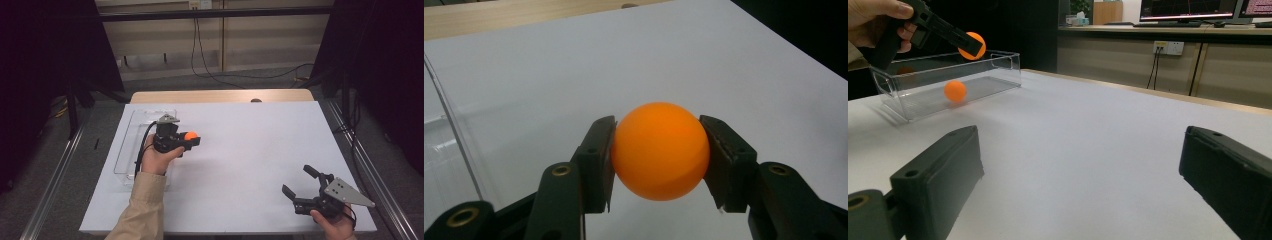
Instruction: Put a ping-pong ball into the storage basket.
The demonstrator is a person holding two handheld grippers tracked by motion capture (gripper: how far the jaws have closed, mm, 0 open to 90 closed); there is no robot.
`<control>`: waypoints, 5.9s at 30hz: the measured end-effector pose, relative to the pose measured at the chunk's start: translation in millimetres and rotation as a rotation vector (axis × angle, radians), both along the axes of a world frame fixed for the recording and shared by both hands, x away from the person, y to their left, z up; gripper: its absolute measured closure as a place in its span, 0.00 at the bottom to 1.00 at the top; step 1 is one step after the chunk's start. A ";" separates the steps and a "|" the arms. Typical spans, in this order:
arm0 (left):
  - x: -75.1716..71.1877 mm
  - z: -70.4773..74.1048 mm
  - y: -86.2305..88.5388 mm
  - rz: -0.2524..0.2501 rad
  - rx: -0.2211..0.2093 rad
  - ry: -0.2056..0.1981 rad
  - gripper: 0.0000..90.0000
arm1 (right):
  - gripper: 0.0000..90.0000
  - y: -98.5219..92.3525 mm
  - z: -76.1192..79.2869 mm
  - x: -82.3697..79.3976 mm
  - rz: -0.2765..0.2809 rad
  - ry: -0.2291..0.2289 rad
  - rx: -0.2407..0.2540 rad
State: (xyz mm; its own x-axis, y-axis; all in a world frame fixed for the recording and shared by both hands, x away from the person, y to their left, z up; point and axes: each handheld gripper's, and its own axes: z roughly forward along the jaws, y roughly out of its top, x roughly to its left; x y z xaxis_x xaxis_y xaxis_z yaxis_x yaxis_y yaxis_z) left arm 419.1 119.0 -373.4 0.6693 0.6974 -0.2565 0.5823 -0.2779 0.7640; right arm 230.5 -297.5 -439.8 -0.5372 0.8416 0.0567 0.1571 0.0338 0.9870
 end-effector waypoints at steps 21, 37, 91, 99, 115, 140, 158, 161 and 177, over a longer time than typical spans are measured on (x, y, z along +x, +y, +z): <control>0.4 3.3 10.9 0.019 0.000 -0.015 0.57 | 0.03 0.2 -0.1 0.1 0.001 0.002 -0.002; 0.9 3.7 21.2 0.045 0.006 -0.027 0.57 | 0.03 0.2 0.0 0.1 0.002 0.001 -0.003; -1.5 9.3 45.6 0.101 -0.003 -0.065 0.57 | 0.03 0.6 0.0 0.3 0.006 0.000 -0.006; -2.1 10.3 49.7 0.115 -0.014 -0.071 0.57 | 0.03 0.6 0.1 0.2 0.004 -0.001 -0.005; -3.1 10.7 57.7 0.127 -0.013 -0.078 0.57 | 0.03 0.7 0.1 0.3 0.005 -0.001 -0.005; -5.1 11.5 70.4 0.158 -0.019 -0.093 0.57 | 0.03 0.8 0.1 0.3 0.004 -0.001 -0.006; -5.8 9.8 78.2 0.179 -0.009 -0.101 0.57 | 0.03 0.7 0.2 0.3 0.003 -0.002 -0.006; -5.9 9.5 79.2 0.184 -0.010 -0.102 0.57 | 0.03 0.8 0.2 0.4 0.003 -0.002 -0.006; -5.9 8.2 85.4 0.201 -0.006 -0.100 0.57 | 0.03 0.9 0.1 0.4 0.004 -0.001 -0.006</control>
State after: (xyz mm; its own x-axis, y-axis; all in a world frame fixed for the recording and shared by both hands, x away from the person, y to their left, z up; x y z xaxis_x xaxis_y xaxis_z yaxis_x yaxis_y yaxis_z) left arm 413.2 204.4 -365.2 0.5391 0.8180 -0.2006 0.5468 -0.1588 0.8221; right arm 230.9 -296.7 -439.7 -0.5403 0.8399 0.0510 0.1561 0.0405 0.9869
